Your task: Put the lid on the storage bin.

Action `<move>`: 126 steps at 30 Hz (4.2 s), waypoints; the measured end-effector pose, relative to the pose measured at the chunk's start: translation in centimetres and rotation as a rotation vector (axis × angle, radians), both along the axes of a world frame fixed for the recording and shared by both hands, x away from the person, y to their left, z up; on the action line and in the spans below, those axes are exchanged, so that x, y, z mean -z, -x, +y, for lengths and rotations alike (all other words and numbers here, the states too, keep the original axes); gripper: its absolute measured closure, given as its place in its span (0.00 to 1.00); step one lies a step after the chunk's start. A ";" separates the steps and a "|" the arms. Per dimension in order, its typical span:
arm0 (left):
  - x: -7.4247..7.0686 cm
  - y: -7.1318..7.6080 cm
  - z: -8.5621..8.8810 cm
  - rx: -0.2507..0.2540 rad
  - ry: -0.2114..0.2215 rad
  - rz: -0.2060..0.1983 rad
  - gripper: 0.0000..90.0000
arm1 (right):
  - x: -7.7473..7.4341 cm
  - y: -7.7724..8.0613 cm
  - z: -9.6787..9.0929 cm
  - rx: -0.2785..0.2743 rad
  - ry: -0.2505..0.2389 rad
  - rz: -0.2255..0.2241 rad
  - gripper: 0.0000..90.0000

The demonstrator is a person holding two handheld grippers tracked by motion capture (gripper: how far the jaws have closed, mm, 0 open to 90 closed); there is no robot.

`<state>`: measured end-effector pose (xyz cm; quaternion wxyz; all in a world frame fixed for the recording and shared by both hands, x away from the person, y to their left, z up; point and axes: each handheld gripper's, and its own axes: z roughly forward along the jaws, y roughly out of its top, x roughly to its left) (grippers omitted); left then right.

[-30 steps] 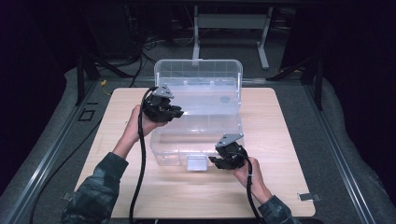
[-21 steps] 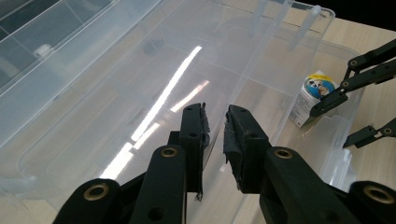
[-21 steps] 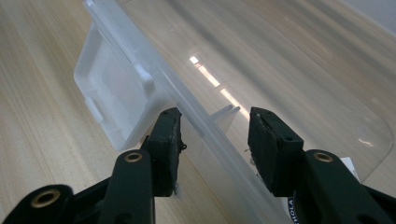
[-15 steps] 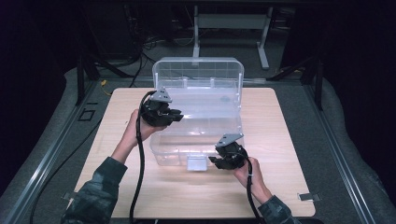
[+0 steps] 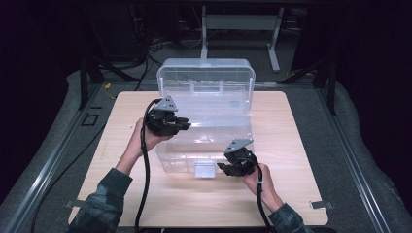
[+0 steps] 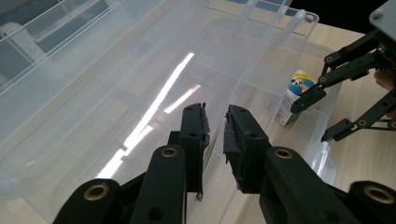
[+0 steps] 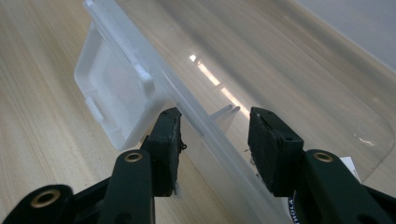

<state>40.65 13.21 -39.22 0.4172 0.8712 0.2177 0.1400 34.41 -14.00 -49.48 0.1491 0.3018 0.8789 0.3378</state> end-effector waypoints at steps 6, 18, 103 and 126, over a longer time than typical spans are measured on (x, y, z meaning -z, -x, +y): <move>0.3 0.4 0.0 0.003 0.005 -0.006 0.85 | 0.0 0.0 0.1 0.007 -0.002 -0.008 0.61; 0.7 0.9 0.1 0.004 0.015 -0.002 0.85 | 0.0 -0.1 0.1 0.003 -0.003 -0.002 0.61; 2.1 2.8 0.1 0.000 0.020 -0.011 0.81 | -14.9 -8.6 -4.0 0.147 -0.218 -0.108 0.87; 1.8 6.7 2.8 -0.085 0.088 0.007 0.32 | -12.9 -7.0 -4.1 0.155 -0.218 -0.090 0.92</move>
